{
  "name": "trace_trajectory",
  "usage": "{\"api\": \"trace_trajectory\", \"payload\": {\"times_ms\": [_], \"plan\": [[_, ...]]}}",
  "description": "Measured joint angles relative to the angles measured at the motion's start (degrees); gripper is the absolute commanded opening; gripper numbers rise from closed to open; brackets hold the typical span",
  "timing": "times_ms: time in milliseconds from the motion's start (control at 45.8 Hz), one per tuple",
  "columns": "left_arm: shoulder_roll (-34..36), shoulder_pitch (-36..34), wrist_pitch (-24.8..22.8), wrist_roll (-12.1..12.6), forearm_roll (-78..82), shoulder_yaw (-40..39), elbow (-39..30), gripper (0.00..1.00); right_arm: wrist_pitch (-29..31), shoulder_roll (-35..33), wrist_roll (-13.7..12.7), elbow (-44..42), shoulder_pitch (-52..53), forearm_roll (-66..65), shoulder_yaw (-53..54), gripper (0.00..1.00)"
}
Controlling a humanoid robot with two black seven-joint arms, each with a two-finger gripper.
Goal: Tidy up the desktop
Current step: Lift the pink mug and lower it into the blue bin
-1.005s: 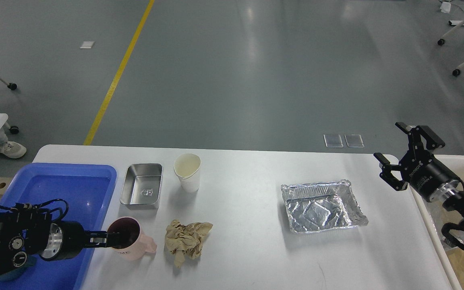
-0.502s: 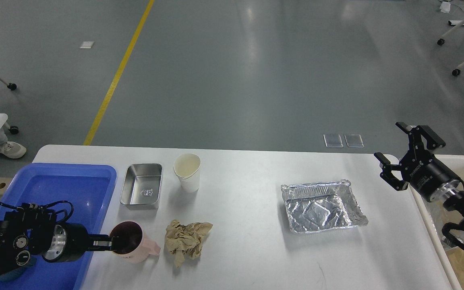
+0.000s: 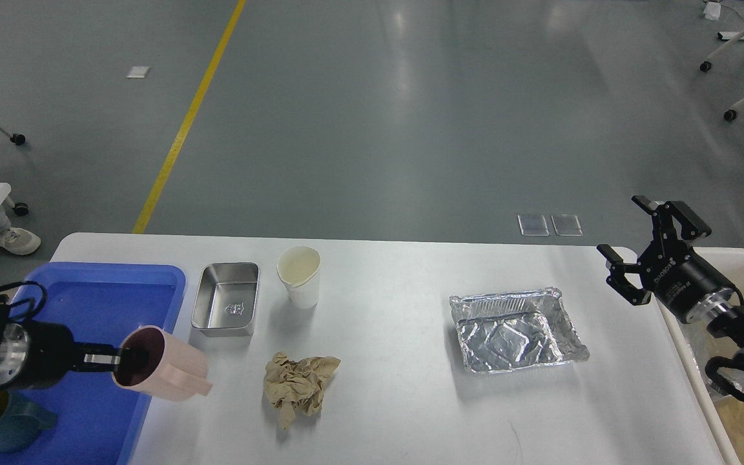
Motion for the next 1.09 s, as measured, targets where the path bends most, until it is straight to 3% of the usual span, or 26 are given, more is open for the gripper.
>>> {"api": "trace_trajectory", "payload": {"times_ms": [218,677,918,1092], "plan": [[10.6,-8.7,-7.6,-3.0,-2.5,-1.7,-3.0,0.01,0.0,0.2,0.0,0.0,0.6,0.0,0.0,1.00],[23.3,-18.2,-15.9,-3.3,-7.8,-2.3,-5.1,0.03,0.0,1.0,0.0,0.0,1.5,0.0,0.0,1.00],[25.1,-16.9,-15.0,-2.1,-8.7,0.0,-5.1,0.03,0.0,1.4,0.0,0.0,1.6,0.0,0.0,1.00],[23.2,-15.6,-8.9,-1.6,-8.8,8.1,-4.6,0.03,0.0,1.5,0.0,0.0,1.7,0.0,0.0,1.00]]}}
